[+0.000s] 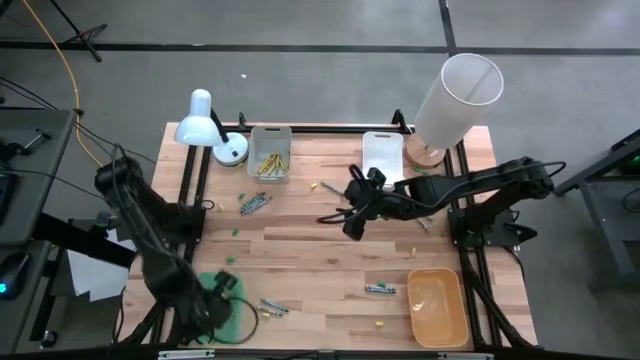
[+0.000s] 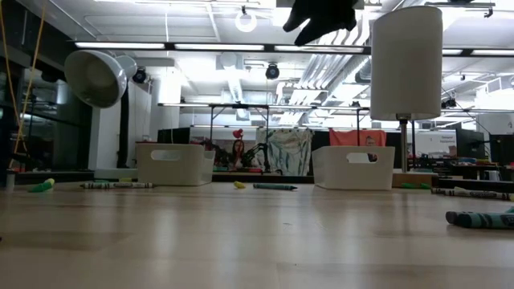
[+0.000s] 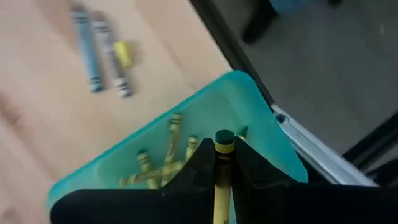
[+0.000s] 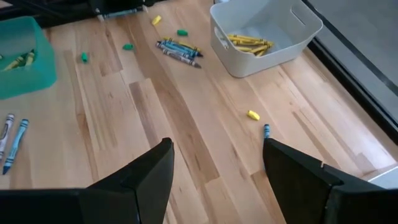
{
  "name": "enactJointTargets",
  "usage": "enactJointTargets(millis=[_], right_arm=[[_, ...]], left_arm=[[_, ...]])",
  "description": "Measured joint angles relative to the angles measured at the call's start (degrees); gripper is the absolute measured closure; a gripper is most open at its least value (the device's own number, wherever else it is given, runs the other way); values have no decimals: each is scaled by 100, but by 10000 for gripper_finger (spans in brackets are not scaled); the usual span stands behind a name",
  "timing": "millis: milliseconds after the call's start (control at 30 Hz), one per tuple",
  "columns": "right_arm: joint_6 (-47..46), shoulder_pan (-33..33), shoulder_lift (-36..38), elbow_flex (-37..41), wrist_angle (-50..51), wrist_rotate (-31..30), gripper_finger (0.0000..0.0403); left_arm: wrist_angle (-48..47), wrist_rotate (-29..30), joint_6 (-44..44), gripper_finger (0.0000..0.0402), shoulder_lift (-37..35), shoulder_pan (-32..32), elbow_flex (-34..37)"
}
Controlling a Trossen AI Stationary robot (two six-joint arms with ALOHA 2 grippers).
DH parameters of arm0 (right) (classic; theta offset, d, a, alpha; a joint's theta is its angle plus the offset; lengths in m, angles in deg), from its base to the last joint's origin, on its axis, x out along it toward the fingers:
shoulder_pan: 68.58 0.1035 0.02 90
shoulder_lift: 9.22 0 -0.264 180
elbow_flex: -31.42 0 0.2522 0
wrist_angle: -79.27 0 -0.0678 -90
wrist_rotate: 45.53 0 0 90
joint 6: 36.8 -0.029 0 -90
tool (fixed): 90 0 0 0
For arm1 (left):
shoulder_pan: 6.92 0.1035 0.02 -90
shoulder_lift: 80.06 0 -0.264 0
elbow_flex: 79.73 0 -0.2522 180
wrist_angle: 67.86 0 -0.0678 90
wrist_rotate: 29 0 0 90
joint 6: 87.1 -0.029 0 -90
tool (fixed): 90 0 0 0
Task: Sort crayons
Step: Put the green crayon into the green bin, then put the gray crayon into the white bin
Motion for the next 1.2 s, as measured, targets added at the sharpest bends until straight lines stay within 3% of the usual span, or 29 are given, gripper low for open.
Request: enactJointTargets(millis=[233, 433, 967, 1200], right_arm=[[-1, 0, -67, 0, -21, -1, 164], [-45, 0, -65, 0, -25, 6, 164], [-96, 0, -65, 0, -24, -20, 164], [92, 0, -65, 0, -23, 10, 164]], left_arm=[[421, -1147, -1563, 401, 936, 22, 4], [436, -1350, -1985, 399, 1271, 78, 4], [325, -1184, -1518, 339, 1203, 225, 146], [-31, -1544, -1134, 329, 414, 550, 149]])
